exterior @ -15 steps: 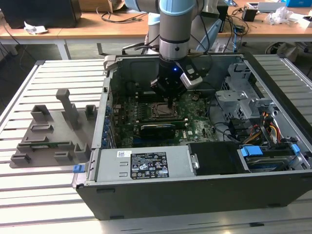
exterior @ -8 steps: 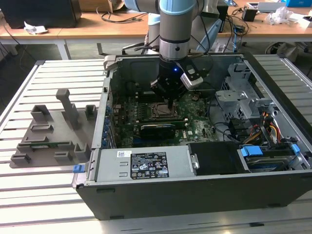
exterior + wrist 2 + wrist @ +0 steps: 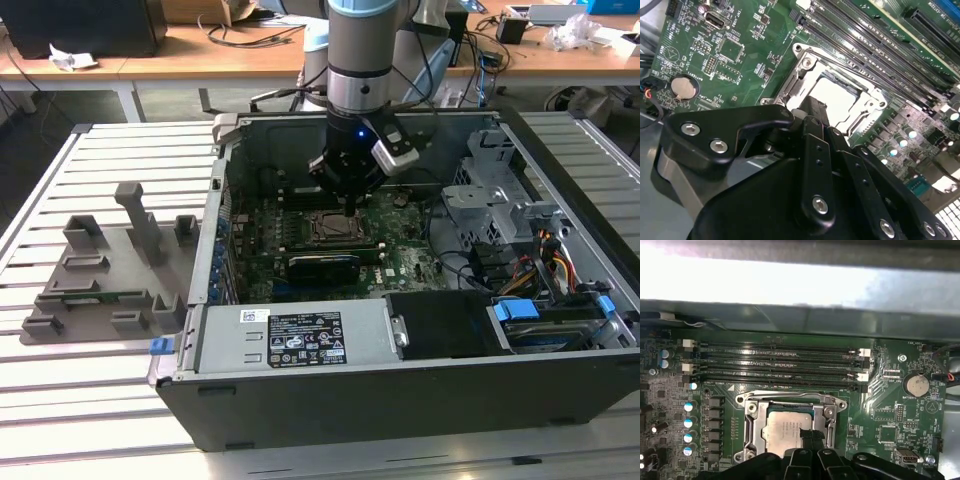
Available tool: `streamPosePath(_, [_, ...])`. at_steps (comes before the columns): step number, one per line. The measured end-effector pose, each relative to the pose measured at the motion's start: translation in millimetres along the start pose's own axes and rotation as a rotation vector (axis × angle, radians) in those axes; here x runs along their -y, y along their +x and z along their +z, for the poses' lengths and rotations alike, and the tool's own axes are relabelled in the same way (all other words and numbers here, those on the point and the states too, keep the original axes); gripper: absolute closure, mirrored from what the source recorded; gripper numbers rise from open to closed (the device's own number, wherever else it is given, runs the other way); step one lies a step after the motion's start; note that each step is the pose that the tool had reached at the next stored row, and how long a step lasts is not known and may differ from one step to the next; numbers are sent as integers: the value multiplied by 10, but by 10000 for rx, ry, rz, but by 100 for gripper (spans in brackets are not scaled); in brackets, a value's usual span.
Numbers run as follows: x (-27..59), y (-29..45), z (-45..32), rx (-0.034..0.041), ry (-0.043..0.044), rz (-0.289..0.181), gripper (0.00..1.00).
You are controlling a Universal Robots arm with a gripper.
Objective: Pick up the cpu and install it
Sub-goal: 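Install the first cpu locking lever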
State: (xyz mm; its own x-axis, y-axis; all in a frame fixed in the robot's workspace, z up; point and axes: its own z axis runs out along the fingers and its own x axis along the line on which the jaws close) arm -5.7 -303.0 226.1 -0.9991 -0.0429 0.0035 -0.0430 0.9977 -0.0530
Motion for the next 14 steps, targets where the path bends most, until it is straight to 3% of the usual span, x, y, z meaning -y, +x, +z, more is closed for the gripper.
streamPosePath(14, [11,1,-211,-5,97,0,89])
